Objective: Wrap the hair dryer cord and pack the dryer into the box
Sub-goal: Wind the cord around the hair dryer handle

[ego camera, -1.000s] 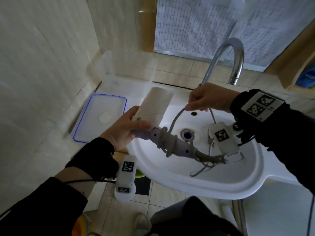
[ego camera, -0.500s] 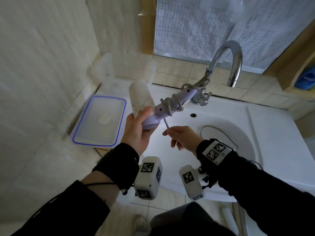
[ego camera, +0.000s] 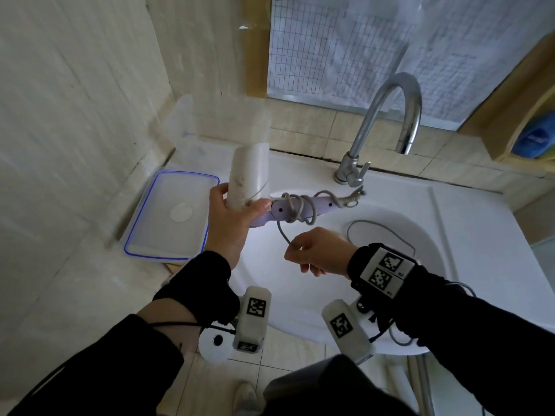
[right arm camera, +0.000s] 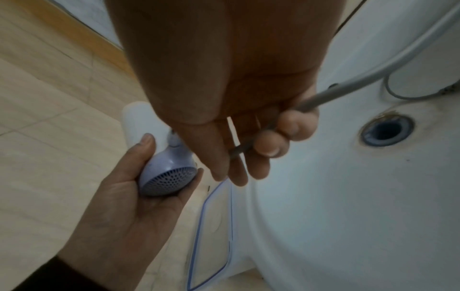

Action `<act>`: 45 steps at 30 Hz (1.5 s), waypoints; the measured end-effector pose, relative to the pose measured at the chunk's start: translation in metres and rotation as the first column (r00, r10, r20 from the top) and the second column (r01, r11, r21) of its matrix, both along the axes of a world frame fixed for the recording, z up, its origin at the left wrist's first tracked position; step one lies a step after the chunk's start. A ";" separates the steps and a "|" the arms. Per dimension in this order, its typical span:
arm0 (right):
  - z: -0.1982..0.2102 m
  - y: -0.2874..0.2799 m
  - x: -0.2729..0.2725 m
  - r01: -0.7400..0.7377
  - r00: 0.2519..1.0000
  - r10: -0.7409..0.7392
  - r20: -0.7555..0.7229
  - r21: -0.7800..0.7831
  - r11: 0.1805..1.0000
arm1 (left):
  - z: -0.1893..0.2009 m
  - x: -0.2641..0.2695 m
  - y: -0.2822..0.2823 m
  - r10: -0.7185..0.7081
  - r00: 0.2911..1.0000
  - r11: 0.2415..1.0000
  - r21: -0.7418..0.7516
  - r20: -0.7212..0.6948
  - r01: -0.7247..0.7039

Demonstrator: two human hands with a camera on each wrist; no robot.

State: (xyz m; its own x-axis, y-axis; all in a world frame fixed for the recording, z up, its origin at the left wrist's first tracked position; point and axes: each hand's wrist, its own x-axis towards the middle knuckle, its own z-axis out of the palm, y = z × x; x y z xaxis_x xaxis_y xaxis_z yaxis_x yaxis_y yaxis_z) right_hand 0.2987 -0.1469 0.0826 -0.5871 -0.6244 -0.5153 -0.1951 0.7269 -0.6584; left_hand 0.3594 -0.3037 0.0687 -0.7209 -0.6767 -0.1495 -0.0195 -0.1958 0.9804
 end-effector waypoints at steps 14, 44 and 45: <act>0.044 0.012 -0.006 -0.223 0.974 0.225 0.001 0.114 0.968 | 0.003 0.023 0.000 -0.264 0.955 0.822 -0.486 0.137 0.297; 0.045 0.026 -0.056 0.251 0.960 -0.271 -0.067 -0.216 0.943 | 0.023 0.024 0.000 -0.413 0.851 0.754 0.402 -0.325 0.519; 0.038 0.021 -0.051 0.307 0.948 -0.317 -0.007 -0.227 0.924 | 0.024 0.022 0.005 -0.397 0.855 0.749 0.419 -0.334 0.512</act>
